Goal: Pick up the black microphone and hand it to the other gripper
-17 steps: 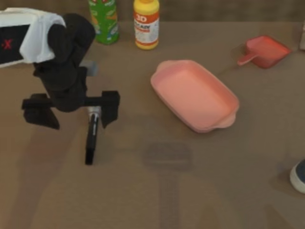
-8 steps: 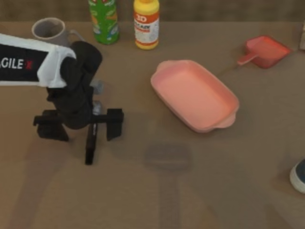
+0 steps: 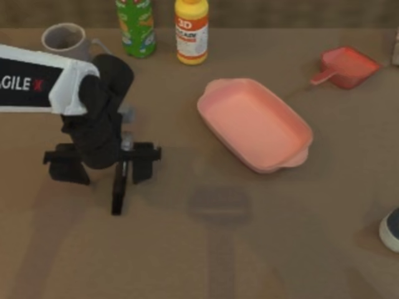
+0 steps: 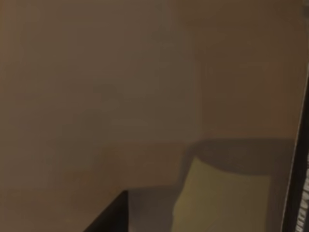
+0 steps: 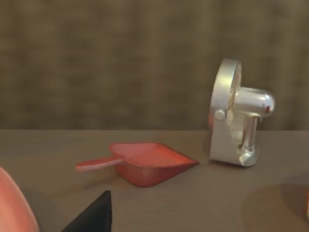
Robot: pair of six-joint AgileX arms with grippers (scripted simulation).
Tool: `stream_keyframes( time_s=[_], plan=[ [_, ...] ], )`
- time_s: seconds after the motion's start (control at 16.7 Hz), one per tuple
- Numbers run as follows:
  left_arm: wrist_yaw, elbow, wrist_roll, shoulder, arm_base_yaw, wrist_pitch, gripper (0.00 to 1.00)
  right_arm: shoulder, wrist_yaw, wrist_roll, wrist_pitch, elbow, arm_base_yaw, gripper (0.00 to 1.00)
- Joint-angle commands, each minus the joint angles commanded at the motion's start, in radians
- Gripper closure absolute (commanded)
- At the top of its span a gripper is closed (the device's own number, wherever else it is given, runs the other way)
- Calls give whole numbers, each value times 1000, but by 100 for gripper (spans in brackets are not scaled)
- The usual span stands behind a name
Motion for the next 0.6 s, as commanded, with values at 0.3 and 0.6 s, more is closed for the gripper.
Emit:
stream_keyframes(
  time_s=[0.3, 0.6],
  plan=[
    [0, 0, 0, 0, 0, 0, 75, 0, 0, 0, 0, 0, 0, 0],
    [0, 0, 0, 0, 0, 0, 100, 0, 0, 0, 0, 0, 0, 0]
  ],
)
